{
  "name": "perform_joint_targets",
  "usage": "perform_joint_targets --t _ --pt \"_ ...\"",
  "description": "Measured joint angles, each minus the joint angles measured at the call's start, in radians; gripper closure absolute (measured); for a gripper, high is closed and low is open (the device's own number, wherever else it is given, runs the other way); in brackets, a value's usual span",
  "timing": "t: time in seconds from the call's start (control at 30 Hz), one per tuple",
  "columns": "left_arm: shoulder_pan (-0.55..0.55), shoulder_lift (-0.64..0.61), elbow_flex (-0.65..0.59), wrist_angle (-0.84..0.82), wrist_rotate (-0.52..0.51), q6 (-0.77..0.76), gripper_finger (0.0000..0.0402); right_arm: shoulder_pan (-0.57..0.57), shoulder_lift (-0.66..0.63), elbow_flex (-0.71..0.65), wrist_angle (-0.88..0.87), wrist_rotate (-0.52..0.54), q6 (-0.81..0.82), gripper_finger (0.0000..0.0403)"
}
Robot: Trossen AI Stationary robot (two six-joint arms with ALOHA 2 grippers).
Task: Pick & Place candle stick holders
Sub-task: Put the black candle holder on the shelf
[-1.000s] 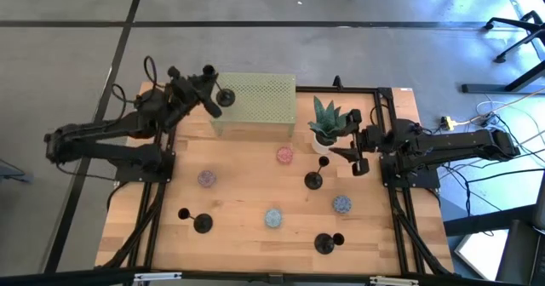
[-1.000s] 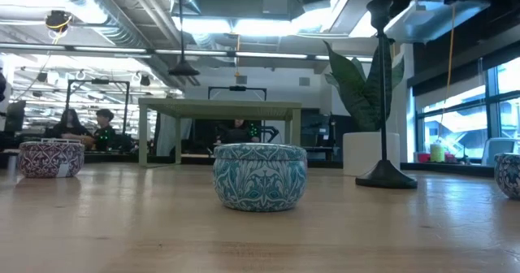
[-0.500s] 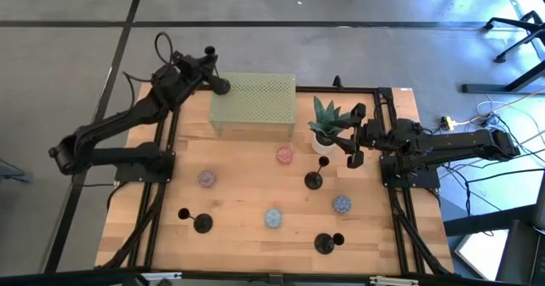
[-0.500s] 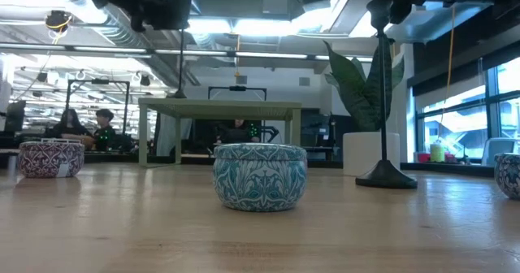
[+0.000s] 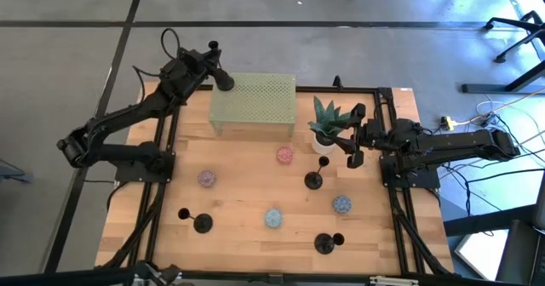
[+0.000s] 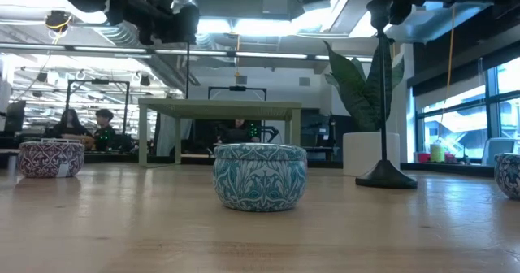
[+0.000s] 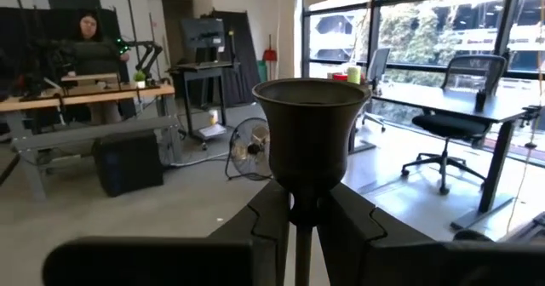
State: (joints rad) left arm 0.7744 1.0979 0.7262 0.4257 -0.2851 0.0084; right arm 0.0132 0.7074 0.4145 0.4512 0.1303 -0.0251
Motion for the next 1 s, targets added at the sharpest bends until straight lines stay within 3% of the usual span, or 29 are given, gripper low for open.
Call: perform_joint_targets --t 0.33,1.0 --pt "0.001 0.01 0.0 0.009 -0.003 -0.005 0.034 0.0 0.0 0.0 -0.002 -0.002 0.002 0.0198" --pt "-0.002 0.009 -0.002 -0.008 -0.001 0.004 0.0236 0.0 0.0 0.0 -0.001 -0.002 -0.001 0.0198"
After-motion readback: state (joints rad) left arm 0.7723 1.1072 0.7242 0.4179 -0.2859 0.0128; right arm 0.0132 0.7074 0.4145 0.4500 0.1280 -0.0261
